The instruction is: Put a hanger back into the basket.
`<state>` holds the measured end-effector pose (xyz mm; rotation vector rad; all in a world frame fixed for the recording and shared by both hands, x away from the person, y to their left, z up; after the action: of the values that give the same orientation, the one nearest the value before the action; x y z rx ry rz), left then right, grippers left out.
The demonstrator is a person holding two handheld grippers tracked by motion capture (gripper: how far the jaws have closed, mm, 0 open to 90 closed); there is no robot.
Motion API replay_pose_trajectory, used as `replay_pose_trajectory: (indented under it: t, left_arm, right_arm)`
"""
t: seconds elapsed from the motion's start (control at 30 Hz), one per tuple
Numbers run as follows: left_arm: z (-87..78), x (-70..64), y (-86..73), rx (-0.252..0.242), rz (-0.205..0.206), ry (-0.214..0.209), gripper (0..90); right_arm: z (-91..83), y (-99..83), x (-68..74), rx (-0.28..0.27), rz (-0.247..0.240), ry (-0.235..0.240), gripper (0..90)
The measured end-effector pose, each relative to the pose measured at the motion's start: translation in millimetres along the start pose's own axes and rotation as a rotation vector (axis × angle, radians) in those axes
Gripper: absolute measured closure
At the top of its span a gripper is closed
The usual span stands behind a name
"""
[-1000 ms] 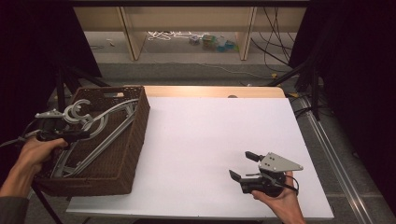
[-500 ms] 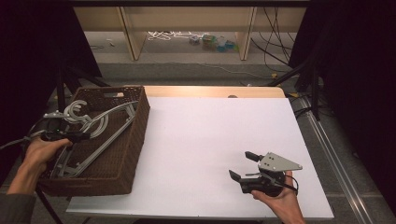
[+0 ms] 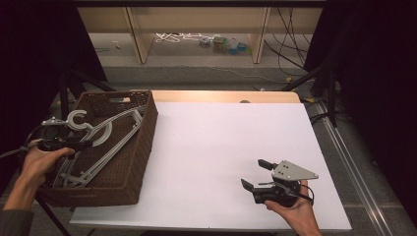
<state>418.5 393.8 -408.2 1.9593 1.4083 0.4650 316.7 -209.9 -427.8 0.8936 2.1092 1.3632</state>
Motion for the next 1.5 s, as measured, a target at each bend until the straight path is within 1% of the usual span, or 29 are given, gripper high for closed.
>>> replay_pose_trajectory:
  t: [0.03,0.07,0.1,0.17,0.2,0.23,0.27,0.3,0.37,0.4,0.53,0.67,0.77,0.87,0.93,0.97,1.03,1.07,1.1,1.13,1.17,1.2,1.23,1.27,1.3,1.37,1.4,1.43,1.5]
  left_arm:
    - [-1.6,-1.8,0.6,-0.008,0.005,0.001,39.0]
    - [-3.3,-5.6,1.3,-0.031,-0.002,0.001,37.2]
    - [-6.4,-6.8,1.6,-0.028,0.012,0.009,35.3]
    - [-11.3,-15.6,3.6,-0.084,-0.008,0.002,32.8]
    - [-14.1,-17.6,4.2,-0.087,0.001,0.005,31.8]
    - [-16.4,-23.2,5.9,-0.123,-0.014,0.004,30.3]
    - [-19.0,-26.0,6.8,-0.132,-0.010,0.006,29.3]
    - [-21.7,-32.4,8.4,-0.171,-0.022,0.000,28.7]
    - [-26.5,-40.4,10.0,-0.204,-0.022,-0.003,27.1]
    - [-30.1,-47.5,11.0,-0.237,-0.008,-0.010,27.1]
    - [-36.3,-62.8,13.6,-0.293,0.024,-0.047,27.1]
    - [-43.1,-80.2,17.8,-0.370,0.015,-0.070,25.2]
    - [-46.2,-93.9,19.7,-0.412,0.013,-0.104,24.6]
    - [-47.3,-108.5,20.2,-0.442,0.018,-0.134,23.6]
    - [-47.2,-117.8,20.5,-0.453,0.028,-0.148,23.1]
    - [-47.0,-122.2,20.6,-0.459,0.031,-0.157,23.1]
    - [-47.1,-130.6,21.1,-0.467,0.026,-0.178,22.8]
    - [-47.1,-137.0,21.6,-0.474,0.029,-0.199,22.6]
    - [-47.0,-140.8,22.0,-0.480,0.037,-0.207,22.5]
    - [-47.2,-147.3,22.3,-0.481,0.049,-0.214,22.5]
    - [-47.4,-152.5,22.4,-0.481,0.055,-0.221,22.4]
    - [-47.0,-158.5,22.4,-0.485,0.063,-0.230,22.4]
    - [-46.6,-162.4,22.3,-0.486,0.063,-0.239,22.0]
    - [-46.0,-167.1,22.0,-0.483,0.070,-0.249,21.7]
    - [-45.0,-170.5,21.8,-0.491,0.073,-0.258,21.5]
    - [-42.9,-178.9,21.0,-0.498,0.079,-0.273,20.8]
    - [-40.8,-185.4,20.2,-0.502,0.077,-0.285,20.6]
    - [-39.3,-188.5,19.8,-0.504,0.079,-0.292,19.9]
    - [-36.2,-196.4,18.5,-0.495,0.085,-0.305,19.0]
  right_arm:
    - [0.0,-0.2,0.0,0.000,0.001,0.000,17.2]
    - [-0.1,-0.3,-0.1,0.000,0.001,-0.001,17.2]
    - [-0.1,-0.2,-0.2,-0.001,0.001,-0.002,17.2]
    - [0.2,0.1,-0.1,-0.006,0.002,-0.004,17.2]
    - [-0.1,0.1,0.0,-0.002,0.001,-0.004,17.2]
    - [-0.1,0.0,0.3,-0.003,0.002,-0.003,17.2]
    - [-0.1,0.1,0.5,-0.004,0.000,-0.005,17.2]
    - [-0.1,0.3,0.6,-0.004,0.000,-0.004,17.2]
    - [0.0,0.5,0.8,-0.007,0.000,-0.004,17.2]
    - [0.1,0.3,0.7,-0.006,-0.001,-0.004,17.2]
    - [0.3,0.4,0.3,-0.016,-0.002,-0.008,17.1]
    - [0.7,0.6,0.7,-0.027,0.003,-0.010,17.1]
    - [0.6,0.3,1.1,-0.025,0.005,-0.010,17.1]
    - [0.4,0.3,0.9,-0.018,0.003,-0.007,17.1]
    - [1.3,0.1,1.5,-0.029,0.005,-0.012,17.1]
    - [0.4,-0.2,1.7,-0.013,0.011,-0.003,17.0]
    - [0.7,-0.1,0.6,-0.020,0.002,-0.009,17.1]
    - [1.0,-0.1,0.6,-0.025,0.002,-0.013,17.0]
    - [0.8,-0.5,1.4,-0.017,0.010,-0.005,17.0]
    - [1.1,-0.9,2.1,-0.023,0.015,-0.006,17.0]
    - [2.6,-1.6,2.6,-0.032,0.022,0.008,17.0]
    - [2.5,-1.6,1.3,-0.038,0.006,-0.009,17.1]
    - [2.0,-2.1,1.6,-0.023,0.014,-0.004,17.0]
    - [2.0,-2.3,1.6,-0.024,0.014,-0.001,17.0]
    - [2.7,-2.2,0.5,-0.040,0.001,-0.006,17.0]
    - [2.4,-2.6,1.2,-0.025,0.019,0.014,17.0]
    - [2.3,-2.6,0.9,-0.026,0.023,0.012,17.0]
    - [2.4,-2.7,0.2,-0.030,0.026,0.009,17.0]
    - [1.4,-2.8,-0.4,-0.030,0.024,0.002,17.0]
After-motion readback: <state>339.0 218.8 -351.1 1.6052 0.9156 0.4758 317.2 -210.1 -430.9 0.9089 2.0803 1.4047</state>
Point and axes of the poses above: each handheld gripper's, and its own axes: z roughly forward along the jaws, y roughly out of its top, x roughly to its left, the point moved 2 cm from there along z, roughly forward along the jaws, and after that the axes turned 5 degrees about -y, right-handed, at the moved point
